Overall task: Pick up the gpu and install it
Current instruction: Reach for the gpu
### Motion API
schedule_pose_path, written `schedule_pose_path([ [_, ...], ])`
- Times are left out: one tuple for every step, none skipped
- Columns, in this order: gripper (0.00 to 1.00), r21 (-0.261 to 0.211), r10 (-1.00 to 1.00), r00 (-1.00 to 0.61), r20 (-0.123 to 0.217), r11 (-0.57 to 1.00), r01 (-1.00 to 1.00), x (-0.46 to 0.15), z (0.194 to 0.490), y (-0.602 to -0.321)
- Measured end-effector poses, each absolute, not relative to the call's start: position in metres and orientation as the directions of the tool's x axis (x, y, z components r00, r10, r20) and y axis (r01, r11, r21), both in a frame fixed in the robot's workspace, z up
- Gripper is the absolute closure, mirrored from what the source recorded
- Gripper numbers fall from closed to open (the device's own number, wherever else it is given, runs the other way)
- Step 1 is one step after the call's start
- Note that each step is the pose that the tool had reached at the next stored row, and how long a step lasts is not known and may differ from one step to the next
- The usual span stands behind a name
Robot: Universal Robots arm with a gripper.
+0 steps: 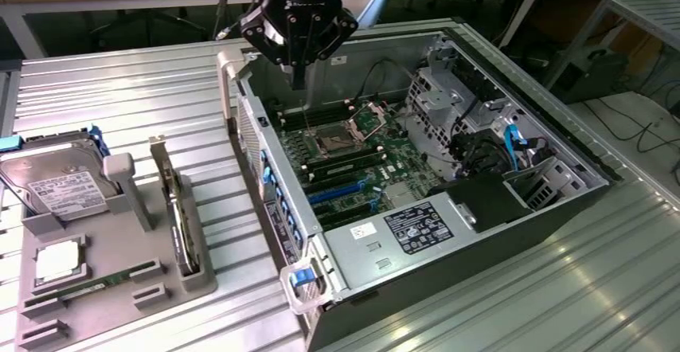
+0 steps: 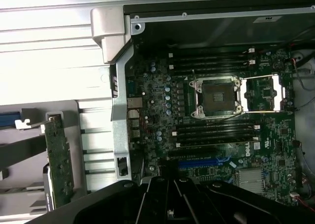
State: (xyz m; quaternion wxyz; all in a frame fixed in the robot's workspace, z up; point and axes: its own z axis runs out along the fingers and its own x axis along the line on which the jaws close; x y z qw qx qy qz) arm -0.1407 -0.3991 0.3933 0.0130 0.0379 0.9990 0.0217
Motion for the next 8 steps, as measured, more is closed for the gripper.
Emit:
schedule_pose_path([
  [0.89, 0.044, 0.076, -0.997, -0.024, 0.996, 0.075, -0.1412, 0.3933, -0.3991],
  [0.89, 0.044, 0.076, -0.997, -0.024, 0.996, 0.075, -0.1419, 0.3933, -0.3991],
  [0.89, 0.044, 0.076, -0.997, -0.024, 0.996, 0.075, -0.1427, 0.3933, -0.3991],
  [0.89, 0.044, 0.076, -0.997, -0.024, 0.996, 0.075, -0.1432, 0.3933, -0.3991],
  [0.89, 0.044, 0.076, -0.997, -0.024, 0.996, 0.075, -0.1438, 0.3933, -0.3991],
  [0.89, 0.044, 0.076, -0.997, -0.024, 0.996, 0.075, -0.1444, 0.3933, -0.3991],
  [0.89, 0.044, 0.076, -0.997, -0.024, 0.996, 0.075, -0.1449, 0.3933, -0.3991],
  [0.89, 0.044, 0.076, -0.997, -0.024, 0.996, 0.075, -0.1458, 0.3933, -0.3991],
])
